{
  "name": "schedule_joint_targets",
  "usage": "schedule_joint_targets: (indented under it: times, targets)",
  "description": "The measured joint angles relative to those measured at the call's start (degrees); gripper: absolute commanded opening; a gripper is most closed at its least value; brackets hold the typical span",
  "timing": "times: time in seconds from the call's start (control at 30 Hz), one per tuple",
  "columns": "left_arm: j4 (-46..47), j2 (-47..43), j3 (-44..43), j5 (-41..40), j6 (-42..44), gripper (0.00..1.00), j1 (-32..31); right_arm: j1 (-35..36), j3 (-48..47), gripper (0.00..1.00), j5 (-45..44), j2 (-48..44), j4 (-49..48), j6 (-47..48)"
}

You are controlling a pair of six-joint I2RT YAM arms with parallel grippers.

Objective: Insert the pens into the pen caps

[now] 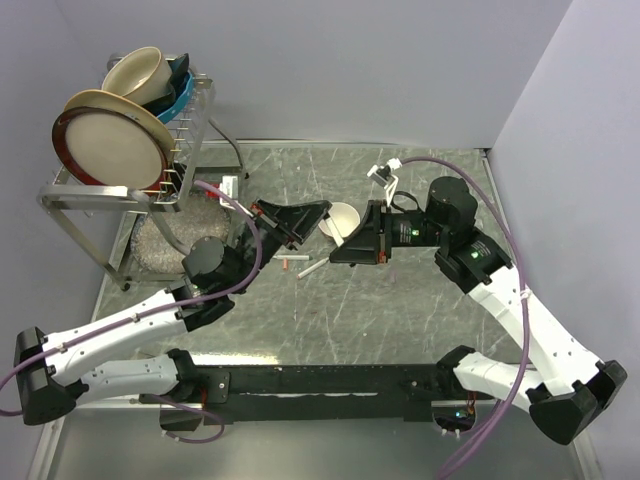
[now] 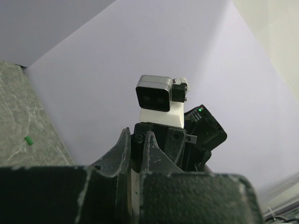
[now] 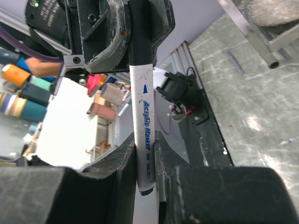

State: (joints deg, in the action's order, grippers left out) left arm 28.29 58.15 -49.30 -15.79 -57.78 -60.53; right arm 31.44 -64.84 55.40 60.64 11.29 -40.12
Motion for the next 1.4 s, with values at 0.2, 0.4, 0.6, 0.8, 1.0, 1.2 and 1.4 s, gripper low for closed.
schedule_joint_targets:
  times: [0.2, 0.4, 0.6, 0.8, 1.0, 1.2, 1.4]
  targets:
    - [1.4, 0.0, -0.5, -1.8, 0.1, 0.01, -1.6, -1.3, 0.6, 0.00, 4.8, 0.6, -6.6, -5.4]
    - [1.9, 0.0, -2.2, -2.8, 1.4, 0.01, -2.3, -2.5, 0.6, 0.00, 10.6, 3.0, -14.3, -8.4]
    - [-3.5, 3.6, -7.3, -0.4, 4.1, 0.01, -3.7, -1.6, 7.8, 0.00, 9.4, -0.2, -23.3, -7.4]
    - [-8.8, 9.8, -8.6, 2.9, 5.5, 0.01, -4.9, -0.7, 16.6, 0.00, 3.9, -5.2, -19.0, -6.6]
    - [-13.1, 10.1, -8.7, 3.4, 6.3, 0.01, -4.9, 0.0, 19.8, 0.00, 0.3, -8.2, -15.5, -6.0]
    - [-15.5, 8.3, -6.6, 5.4, 6.3, 0.01, -4.8, 0.4, 24.3, 0.02, -0.2, -11.6, -15.4, -5.8]
    - [-17.3, 5.0, -5.7, 5.9, 6.2, 0.01, -4.4, 0.6, 24.8, 0.13, -1.4, -14.2, -15.1, -4.8]
